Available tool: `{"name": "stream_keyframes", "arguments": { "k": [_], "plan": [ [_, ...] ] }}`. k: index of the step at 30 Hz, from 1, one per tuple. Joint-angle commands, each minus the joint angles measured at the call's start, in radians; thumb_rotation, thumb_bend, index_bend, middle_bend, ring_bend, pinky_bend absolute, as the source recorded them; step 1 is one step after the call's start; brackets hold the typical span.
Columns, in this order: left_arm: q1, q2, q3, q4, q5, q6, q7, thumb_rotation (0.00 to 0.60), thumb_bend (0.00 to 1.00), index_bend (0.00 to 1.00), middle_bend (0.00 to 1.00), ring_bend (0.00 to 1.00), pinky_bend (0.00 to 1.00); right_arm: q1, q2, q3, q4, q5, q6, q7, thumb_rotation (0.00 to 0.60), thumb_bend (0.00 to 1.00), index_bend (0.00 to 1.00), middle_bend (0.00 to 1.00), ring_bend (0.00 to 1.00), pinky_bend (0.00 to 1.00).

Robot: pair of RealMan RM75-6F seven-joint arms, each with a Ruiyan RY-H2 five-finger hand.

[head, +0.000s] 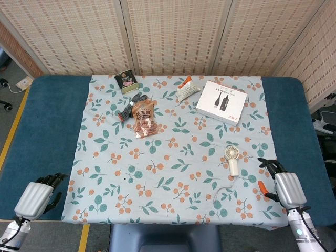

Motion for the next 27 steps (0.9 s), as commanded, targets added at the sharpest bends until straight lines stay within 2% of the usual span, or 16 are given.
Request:
{"name": "stream_keyframes", "arguments": {
  "k": [1, 8, 10, 13, 17, 22, 27],
  "plan": [
    [0.001, 0.001, 0.000, 0.000, 0.002, 0.002, -0.001, 0.600, 0.49, 0.22, 0.24, 0.32, 0.48, -0.001, 0.000, 0.000, -0.002, -0.001, 0.002, -0.002, 0.600, 0.32, 0.16, 0.30, 0.17, 0.54],
    [0.003, 0.002, 0.000, -0.003, 0.007, 0.013, -0.005, 0.600, 0.49, 0.22, 0.24, 0.32, 0.48, 0.004, -0.003, -0.005, 0.005, -0.010, -0.007, -0.005, 0.600, 0.33, 0.17, 0.31, 0.20, 0.54],
    [0.002, 0.002, 0.000, -0.001, 0.003, 0.009, -0.005, 0.600, 0.49, 0.22, 0.24, 0.32, 0.48, 0.008, -0.015, -0.005, 0.024, -0.021, -0.005, -0.005, 0.600, 0.42, 0.18, 0.42, 0.32, 0.55],
    [0.000, 0.001, -0.002, 0.003, -0.006, -0.001, -0.008, 0.600, 0.49, 0.22, 0.24, 0.32, 0.48, 0.016, -0.045, -0.012, 0.063, -0.042, -0.009, 0.009, 0.600, 0.55, 0.21, 0.63, 0.52, 0.64],
    [0.006, 0.004, -0.003, -0.002, -0.010, 0.009, -0.009, 0.600, 0.49, 0.22, 0.24, 0.32, 0.48, 0.037, -0.078, -0.031, 0.112, -0.036, -0.074, 0.050, 0.600, 0.62, 0.24, 0.80, 0.68, 0.77],
    [0.014, 0.010, 0.000, -0.011, -0.002, 0.025, -0.006, 0.600, 0.49, 0.22, 0.24, 0.32, 0.48, 0.066, -0.115, -0.034, 0.164, 0.001, -0.160, 0.110, 0.600, 0.65, 0.24, 0.83, 0.71, 0.83],
    [0.013, 0.010, -0.002, -0.010, -0.011, 0.017, -0.006, 0.600, 0.49, 0.22, 0.25, 0.32, 0.48, 0.088, -0.154, -0.025, 0.214, -0.002, -0.178, 0.135, 0.600, 0.65, 0.24, 0.85, 0.73, 0.84]
  ]
}}
